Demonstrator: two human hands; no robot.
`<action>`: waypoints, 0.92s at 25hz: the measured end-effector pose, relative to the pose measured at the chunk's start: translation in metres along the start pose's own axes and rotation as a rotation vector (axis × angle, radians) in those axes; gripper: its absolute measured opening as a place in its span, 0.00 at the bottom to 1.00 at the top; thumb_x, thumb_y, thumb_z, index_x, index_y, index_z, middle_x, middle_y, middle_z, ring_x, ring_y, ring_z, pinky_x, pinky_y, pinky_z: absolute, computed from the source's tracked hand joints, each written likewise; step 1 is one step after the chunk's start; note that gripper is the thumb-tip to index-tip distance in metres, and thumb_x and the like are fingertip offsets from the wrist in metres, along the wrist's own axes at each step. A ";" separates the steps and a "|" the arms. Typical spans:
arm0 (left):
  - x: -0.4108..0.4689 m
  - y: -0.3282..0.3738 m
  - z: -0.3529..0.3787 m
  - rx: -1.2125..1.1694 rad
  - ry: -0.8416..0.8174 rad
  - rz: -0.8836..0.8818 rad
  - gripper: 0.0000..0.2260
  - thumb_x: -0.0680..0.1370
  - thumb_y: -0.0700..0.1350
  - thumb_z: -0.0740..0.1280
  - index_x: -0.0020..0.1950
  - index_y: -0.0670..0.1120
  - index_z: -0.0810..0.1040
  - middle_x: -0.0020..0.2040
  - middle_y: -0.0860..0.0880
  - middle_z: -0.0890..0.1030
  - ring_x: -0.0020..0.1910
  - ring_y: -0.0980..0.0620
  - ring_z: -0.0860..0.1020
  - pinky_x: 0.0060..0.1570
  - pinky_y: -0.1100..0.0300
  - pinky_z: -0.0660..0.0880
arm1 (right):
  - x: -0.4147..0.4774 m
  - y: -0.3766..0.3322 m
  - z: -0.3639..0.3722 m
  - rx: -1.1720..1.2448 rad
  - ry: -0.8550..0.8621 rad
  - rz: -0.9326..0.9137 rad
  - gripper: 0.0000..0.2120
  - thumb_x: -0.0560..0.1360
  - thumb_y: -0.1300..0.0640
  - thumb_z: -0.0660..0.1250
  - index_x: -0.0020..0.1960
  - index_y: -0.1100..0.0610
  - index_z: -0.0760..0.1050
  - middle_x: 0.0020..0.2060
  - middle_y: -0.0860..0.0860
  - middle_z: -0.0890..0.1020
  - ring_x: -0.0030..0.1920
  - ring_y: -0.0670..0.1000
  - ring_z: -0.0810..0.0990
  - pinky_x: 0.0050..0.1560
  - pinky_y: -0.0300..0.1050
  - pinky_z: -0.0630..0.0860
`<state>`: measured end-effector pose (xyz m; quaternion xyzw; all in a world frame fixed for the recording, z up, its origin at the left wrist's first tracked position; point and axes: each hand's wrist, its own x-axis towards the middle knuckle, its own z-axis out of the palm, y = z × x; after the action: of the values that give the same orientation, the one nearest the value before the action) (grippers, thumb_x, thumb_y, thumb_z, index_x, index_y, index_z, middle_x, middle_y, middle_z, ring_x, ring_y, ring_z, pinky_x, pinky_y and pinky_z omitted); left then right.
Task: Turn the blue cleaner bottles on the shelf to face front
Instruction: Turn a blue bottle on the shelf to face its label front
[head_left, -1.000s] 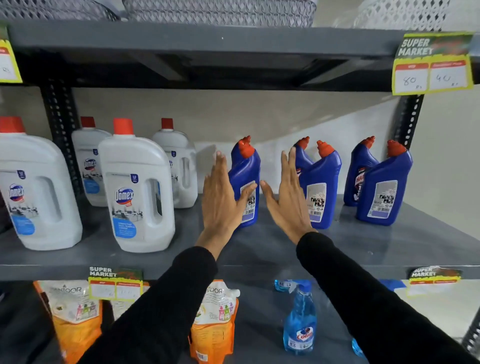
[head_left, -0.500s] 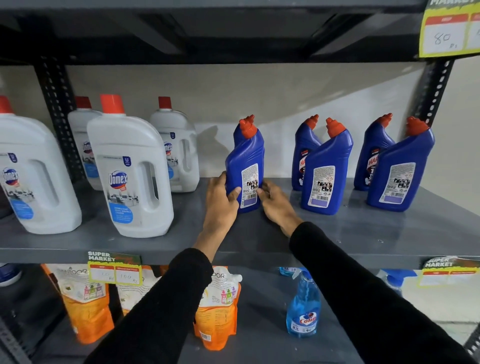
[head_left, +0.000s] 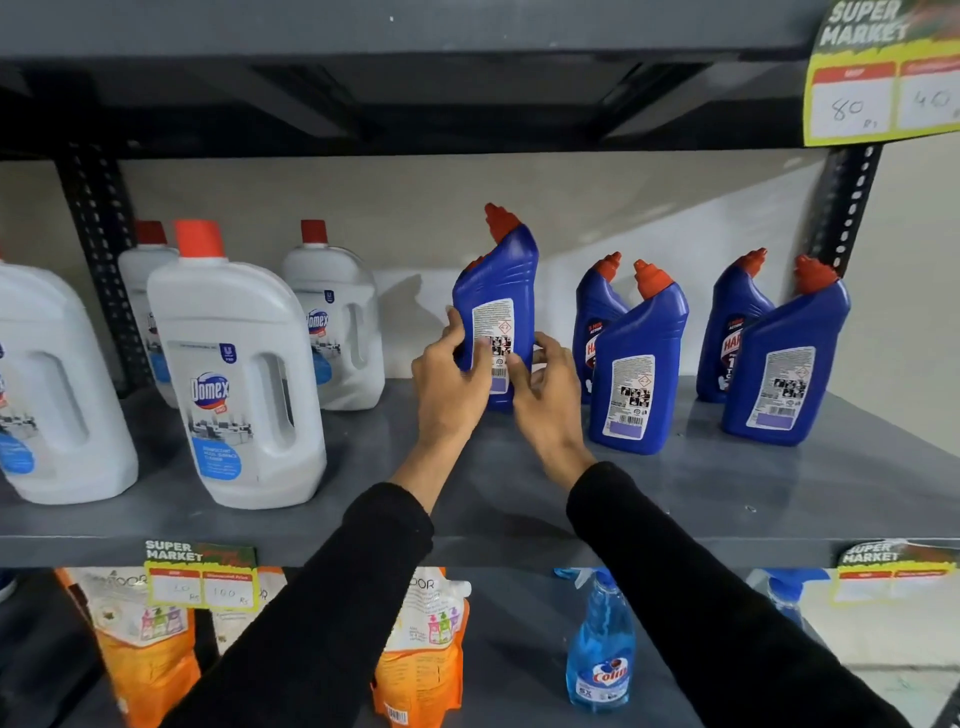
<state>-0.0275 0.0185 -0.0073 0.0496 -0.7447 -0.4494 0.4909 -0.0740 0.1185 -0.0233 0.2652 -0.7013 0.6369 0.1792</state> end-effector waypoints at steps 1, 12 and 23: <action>0.003 0.005 0.005 -0.035 -0.034 -0.043 0.21 0.75 0.55 0.71 0.65 0.50 0.75 0.49 0.52 0.85 0.45 0.57 0.84 0.45 0.58 0.82 | -0.002 -0.003 -0.001 -0.012 0.034 -0.046 0.20 0.79 0.56 0.66 0.69 0.57 0.68 0.56 0.47 0.72 0.51 0.42 0.76 0.47 0.26 0.74; 0.021 -0.012 0.008 -0.579 -0.218 -0.258 0.18 0.72 0.53 0.74 0.58 0.56 0.72 0.49 0.55 0.85 0.47 0.52 0.85 0.43 0.57 0.82 | 0.003 0.000 -0.017 0.140 -0.221 0.007 0.25 0.76 0.66 0.69 0.70 0.52 0.69 0.58 0.46 0.78 0.55 0.39 0.78 0.51 0.33 0.78; 0.021 -0.048 0.002 -0.493 -0.246 -0.247 0.10 0.77 0.46 0.70 0.58 0.49 0.79 0.49 0.50 0.87 0.45 0.50 0.86 0.41 0.57 0.82 | 0.011 0.028 0.001 0.091 -0.240 0.206 0.25 0.74 0.63 0.72 0.69 0.55 0.71 0.49 0.41 0.80 0.49 0.42 0.81 0.43 0.34 0.81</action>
<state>-0.0573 -0.0200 -0.0277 -0.0355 -0.6555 -0.6755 0.3357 -0.0990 0.1176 -0.0392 0.2738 -0.7116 0.6468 0.0155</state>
